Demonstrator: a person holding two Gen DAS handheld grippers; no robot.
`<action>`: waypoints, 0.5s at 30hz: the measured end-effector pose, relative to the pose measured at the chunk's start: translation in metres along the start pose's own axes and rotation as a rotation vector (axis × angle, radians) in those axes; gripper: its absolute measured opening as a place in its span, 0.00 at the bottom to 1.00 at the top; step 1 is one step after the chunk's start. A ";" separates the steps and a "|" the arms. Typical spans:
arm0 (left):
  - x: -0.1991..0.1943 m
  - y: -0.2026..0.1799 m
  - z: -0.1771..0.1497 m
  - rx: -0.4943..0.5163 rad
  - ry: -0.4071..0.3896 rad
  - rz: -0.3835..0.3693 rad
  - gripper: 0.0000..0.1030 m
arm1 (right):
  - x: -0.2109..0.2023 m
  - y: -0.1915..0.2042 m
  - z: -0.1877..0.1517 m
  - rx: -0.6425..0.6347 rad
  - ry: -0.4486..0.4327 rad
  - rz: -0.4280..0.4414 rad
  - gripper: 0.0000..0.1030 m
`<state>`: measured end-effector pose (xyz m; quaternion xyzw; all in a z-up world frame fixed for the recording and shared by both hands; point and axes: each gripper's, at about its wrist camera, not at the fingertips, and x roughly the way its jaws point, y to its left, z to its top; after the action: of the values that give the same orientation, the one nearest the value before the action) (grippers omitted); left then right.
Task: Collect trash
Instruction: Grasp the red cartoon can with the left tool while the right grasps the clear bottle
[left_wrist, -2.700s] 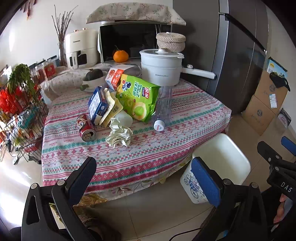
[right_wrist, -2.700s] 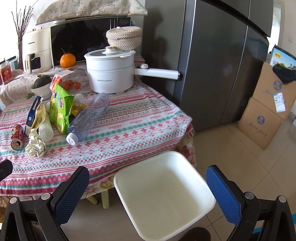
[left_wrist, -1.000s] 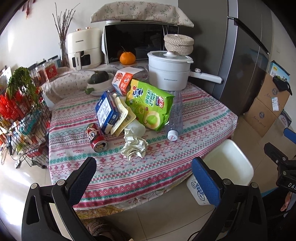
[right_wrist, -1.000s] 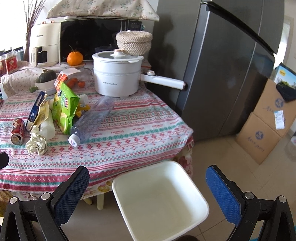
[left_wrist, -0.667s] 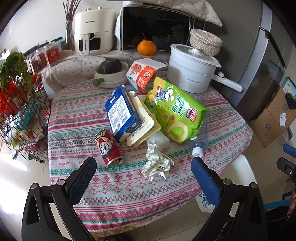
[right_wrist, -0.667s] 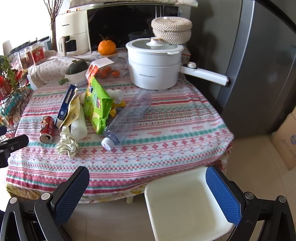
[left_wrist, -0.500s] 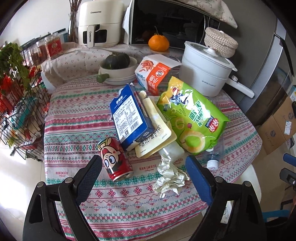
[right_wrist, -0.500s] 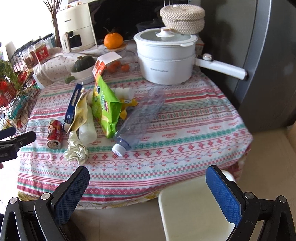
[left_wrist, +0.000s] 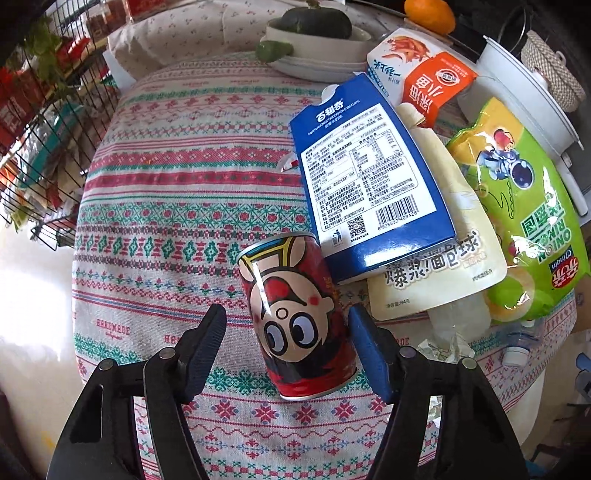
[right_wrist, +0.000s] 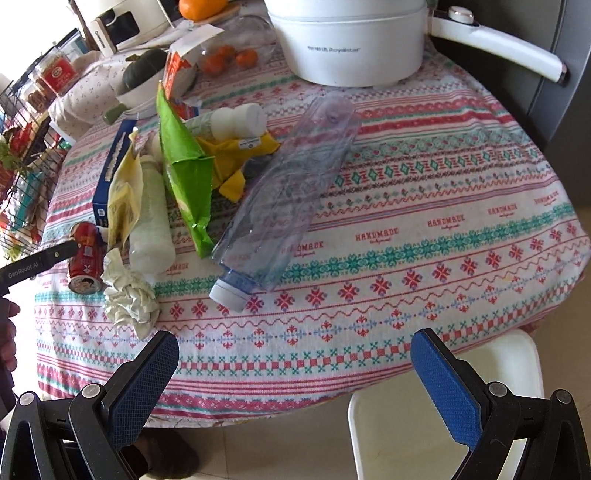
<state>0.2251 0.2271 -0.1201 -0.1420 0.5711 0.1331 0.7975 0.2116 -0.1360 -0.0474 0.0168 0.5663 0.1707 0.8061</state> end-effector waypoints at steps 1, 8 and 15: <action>0.003 0.001 0.001 -0.013 0.010 -0.012 0.63 | 0.005 -0.002 0.003 0.013 0.008 0.000 1.00; 0.013 0.008 0.002 -0.082 0.041 -0.073 0.56 | 0.038 -0.004 0.023 0.079 0.060 0.014 1.00; -0.014 0.011 -0.004 -0.053 -0.018 -0.097 0.55 | 0.061 -0.024 0.048 0.246 0.058 0.042 0.93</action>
<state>0.2131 0.2355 -0.1085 -0.1894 0.5527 0.1108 0.8040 0.2803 -0.1321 -0.0908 0.1225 0.6057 0.1170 0.7775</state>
